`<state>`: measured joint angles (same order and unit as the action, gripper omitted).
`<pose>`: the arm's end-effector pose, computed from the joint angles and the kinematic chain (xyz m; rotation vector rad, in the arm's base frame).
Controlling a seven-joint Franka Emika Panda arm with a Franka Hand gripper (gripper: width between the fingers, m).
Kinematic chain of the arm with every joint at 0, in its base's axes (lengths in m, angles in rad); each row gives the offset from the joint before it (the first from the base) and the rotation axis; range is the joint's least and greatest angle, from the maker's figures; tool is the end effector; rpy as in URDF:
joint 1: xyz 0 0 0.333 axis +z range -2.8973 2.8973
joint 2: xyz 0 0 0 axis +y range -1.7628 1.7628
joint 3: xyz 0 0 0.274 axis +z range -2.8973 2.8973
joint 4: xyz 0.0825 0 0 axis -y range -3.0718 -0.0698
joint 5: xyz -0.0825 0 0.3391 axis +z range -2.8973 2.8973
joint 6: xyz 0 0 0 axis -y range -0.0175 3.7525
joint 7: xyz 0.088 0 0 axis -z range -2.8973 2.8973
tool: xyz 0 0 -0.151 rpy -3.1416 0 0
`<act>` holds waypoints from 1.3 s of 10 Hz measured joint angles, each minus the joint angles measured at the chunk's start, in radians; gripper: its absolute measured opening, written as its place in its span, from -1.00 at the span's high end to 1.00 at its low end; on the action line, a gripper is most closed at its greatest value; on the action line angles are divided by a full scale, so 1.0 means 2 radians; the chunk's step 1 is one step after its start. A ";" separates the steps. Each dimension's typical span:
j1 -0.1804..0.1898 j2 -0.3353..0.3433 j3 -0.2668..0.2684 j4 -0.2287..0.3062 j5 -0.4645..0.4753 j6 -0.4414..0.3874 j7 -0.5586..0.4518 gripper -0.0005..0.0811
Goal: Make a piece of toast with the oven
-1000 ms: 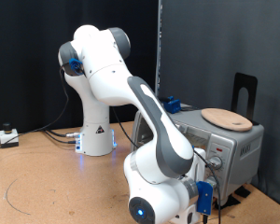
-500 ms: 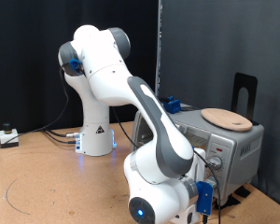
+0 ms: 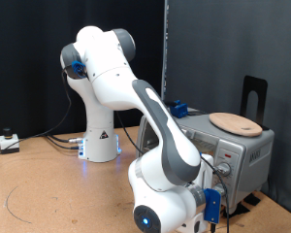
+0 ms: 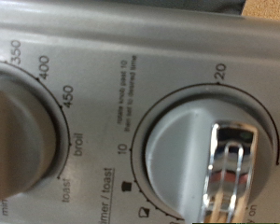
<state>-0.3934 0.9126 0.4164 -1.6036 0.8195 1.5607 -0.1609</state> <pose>0.5288 0.1125 0.1477 -1.7933 0.2184 0.8334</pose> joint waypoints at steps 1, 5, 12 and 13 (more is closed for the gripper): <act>0.000 0.000 0.000 0.000 0.000 -0.001 -0.001 -0.99; -0.002 0.000 -0.002 -0.005 0.004 0.010 -0.002 -0.99; -0.010 0.001 -0.008 -0.007 0.005 0.010 -0.019 -0.99; -0.008 0.002 -0.008 -0.007 0.005 0.011 -0.019 -0.99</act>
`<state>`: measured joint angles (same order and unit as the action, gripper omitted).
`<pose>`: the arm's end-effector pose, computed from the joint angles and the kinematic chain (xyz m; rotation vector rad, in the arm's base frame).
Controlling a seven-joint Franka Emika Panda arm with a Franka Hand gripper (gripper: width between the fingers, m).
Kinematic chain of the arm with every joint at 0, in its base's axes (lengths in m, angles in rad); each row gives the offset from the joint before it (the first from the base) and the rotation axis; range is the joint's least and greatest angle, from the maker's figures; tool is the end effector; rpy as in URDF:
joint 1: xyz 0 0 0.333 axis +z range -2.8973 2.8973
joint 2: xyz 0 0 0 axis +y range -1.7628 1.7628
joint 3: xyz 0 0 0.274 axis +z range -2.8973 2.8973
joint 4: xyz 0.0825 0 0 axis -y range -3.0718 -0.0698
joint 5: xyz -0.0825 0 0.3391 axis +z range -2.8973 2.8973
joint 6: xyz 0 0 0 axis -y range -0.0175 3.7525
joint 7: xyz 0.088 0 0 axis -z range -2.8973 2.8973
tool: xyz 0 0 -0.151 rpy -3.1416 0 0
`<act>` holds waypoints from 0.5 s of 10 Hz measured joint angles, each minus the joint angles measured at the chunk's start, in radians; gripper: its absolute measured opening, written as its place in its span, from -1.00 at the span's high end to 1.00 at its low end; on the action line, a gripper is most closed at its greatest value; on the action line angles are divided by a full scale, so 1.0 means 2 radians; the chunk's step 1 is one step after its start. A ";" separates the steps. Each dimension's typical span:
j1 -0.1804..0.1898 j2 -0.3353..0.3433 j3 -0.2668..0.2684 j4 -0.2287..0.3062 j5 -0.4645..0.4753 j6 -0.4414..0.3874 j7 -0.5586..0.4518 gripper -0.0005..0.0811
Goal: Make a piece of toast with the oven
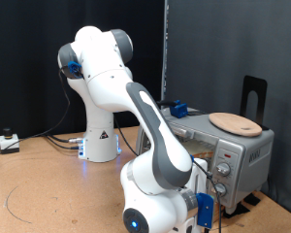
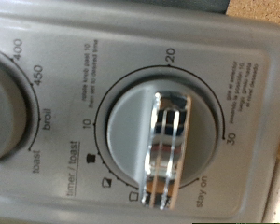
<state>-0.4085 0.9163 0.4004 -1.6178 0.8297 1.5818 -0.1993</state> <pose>0.5288 0.0987 0.1378 -1.7916 0.2363 0.7903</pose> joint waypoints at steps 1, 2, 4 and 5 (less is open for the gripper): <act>0.003 0.001 0.000 0.000 0.000 0.003 0.000 -0.99; 0.007 0.002 0.000 0.000 0.000 0.009 0.000 -0.99; 0.013 0.004 0.000 0.000 0.000 0.021 0.000 -0.99; 0.015 0.005 0.001 0.001 0.001 0.023 0.000 -0.99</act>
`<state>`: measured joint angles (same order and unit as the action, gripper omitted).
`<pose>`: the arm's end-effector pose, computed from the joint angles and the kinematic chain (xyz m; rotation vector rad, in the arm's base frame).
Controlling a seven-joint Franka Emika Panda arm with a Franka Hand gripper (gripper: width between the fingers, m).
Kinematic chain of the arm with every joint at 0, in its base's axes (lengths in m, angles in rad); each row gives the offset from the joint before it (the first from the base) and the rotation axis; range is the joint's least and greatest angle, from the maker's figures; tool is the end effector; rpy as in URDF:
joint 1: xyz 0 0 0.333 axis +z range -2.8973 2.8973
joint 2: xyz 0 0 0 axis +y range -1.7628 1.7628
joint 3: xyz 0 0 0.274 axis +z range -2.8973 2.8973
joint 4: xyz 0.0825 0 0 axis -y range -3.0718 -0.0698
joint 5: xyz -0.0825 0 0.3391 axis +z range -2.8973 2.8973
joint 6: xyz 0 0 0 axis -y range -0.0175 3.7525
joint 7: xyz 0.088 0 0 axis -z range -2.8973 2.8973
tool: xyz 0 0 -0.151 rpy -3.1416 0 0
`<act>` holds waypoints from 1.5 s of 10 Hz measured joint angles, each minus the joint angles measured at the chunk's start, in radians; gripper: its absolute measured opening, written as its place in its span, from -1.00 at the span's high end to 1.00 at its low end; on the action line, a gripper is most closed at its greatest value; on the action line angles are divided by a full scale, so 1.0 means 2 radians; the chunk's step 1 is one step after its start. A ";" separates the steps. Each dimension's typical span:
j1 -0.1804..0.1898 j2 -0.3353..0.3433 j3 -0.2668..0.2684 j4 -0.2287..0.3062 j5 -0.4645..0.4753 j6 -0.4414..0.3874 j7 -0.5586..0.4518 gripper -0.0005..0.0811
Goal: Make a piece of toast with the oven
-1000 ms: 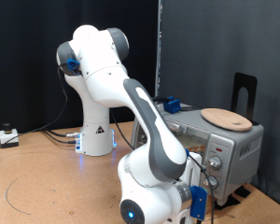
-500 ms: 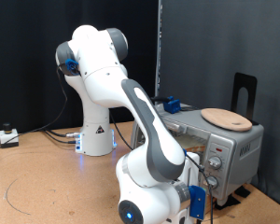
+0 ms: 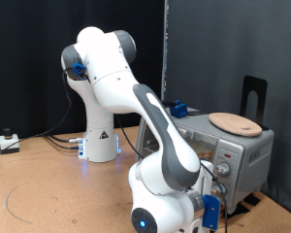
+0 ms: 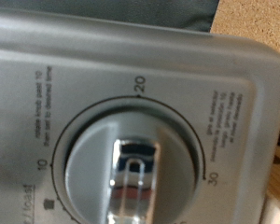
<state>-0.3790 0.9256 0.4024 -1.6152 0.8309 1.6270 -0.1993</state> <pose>0.5310 0.1131 0.1304 -1.8190 0.2378 0.7789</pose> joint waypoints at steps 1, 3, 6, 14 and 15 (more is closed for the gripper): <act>0.000 0.000 0.001 0.001 0.000 0.000 0.000 -0.99; 0.000 0.000 0.003 0.004 0.000 -0.002 -0.003 -0.75; 0.000 0.002 0.006 0.007 0.000 -0.004 -0.003 -0.31; 0.002 0.021 0.013 0.027 -0.005 -0.027 -0.041 0.75; 0.001 0.007 0.014 0.011 -0.005 -0.006 -0.084 0.75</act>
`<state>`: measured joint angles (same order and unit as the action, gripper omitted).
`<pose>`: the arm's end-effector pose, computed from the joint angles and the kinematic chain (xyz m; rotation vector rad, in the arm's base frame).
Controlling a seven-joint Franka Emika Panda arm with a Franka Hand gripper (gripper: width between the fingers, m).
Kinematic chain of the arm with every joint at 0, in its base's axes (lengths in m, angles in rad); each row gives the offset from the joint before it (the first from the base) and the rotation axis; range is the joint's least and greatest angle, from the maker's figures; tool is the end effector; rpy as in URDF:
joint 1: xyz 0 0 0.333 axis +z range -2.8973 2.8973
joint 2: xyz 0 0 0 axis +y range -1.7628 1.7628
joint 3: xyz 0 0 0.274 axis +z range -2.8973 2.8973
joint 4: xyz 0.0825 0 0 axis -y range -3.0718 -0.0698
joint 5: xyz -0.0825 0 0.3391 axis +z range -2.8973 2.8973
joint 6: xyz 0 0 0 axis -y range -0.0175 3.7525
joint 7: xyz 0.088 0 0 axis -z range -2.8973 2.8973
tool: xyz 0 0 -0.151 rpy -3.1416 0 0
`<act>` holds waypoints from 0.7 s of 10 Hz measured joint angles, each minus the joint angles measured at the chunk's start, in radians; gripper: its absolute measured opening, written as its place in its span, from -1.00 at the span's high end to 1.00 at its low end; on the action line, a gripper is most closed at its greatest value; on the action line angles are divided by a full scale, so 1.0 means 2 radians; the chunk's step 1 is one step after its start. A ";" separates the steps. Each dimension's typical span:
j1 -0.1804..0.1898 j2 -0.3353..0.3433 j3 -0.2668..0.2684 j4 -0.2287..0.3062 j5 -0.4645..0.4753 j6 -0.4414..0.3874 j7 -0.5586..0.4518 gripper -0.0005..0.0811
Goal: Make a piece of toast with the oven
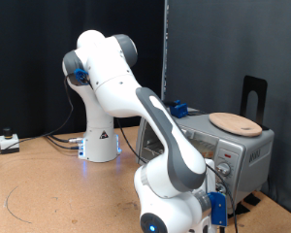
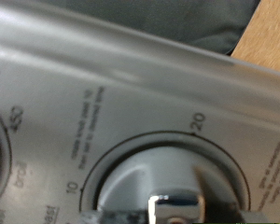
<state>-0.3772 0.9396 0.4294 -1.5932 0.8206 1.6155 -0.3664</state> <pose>0.5329 0.1249 0.1361 -1.7979 0.0443 0.6665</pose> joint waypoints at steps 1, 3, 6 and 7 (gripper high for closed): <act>-0.001 -0.022 0.001 -0.025 0.002 0.030 -0.045 0.75; -0.001 -0.062 0.003 -0.072 0.011 0.088 -0.117 0.75; -0.002 -0.076 0.003 -0.089 0.017 0.108 -0.129 0.75; -0.002 -0.076 0.003 -0.089 0.017 0.108 -0.128 0.75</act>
<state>-0.3806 0.7875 0.4350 -1.7706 0.8546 1.8320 -0.6229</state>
